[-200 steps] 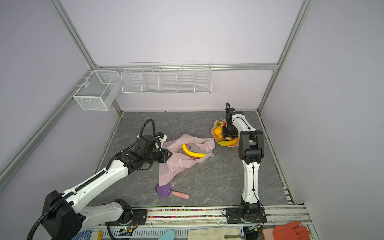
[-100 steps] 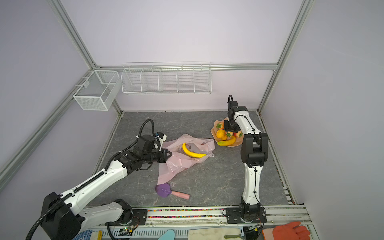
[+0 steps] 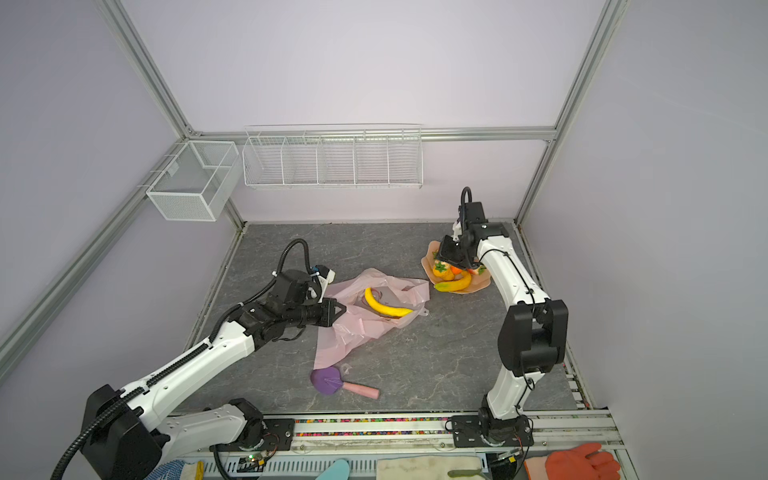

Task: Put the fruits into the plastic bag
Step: 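Lift the peach with the right gripper and carry it to the bag mouth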

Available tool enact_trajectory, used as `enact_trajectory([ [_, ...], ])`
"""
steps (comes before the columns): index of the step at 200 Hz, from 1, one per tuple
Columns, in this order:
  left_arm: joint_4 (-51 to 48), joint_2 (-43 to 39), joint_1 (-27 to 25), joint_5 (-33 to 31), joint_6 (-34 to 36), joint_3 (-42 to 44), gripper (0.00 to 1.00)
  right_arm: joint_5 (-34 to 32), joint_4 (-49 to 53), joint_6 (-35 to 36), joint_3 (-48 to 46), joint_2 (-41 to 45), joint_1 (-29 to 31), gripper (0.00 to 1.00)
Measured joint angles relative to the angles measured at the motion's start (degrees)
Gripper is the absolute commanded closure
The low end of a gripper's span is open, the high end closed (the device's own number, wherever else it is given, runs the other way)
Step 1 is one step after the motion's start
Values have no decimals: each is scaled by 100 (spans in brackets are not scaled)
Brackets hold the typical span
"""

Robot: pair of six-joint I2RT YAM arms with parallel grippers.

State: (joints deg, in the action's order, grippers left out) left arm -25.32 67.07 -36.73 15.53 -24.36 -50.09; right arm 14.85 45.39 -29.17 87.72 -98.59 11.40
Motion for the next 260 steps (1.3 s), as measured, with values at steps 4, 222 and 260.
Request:
enact_trajectory([
  [4, -2, 0, 0, 0, 0, -7, 100, 105, -133, -168, -188, 81, 120, 68],
  [222, 98, 195, -129, 48, 74, -153, 100, 2291, -3099, -3694, -2970, 811, 2170, 71],
  [260, 96, 238, -229, 149, 157, -155, 100, 2251, -3296, -3727, -2426, 138, 2083, 71],
])
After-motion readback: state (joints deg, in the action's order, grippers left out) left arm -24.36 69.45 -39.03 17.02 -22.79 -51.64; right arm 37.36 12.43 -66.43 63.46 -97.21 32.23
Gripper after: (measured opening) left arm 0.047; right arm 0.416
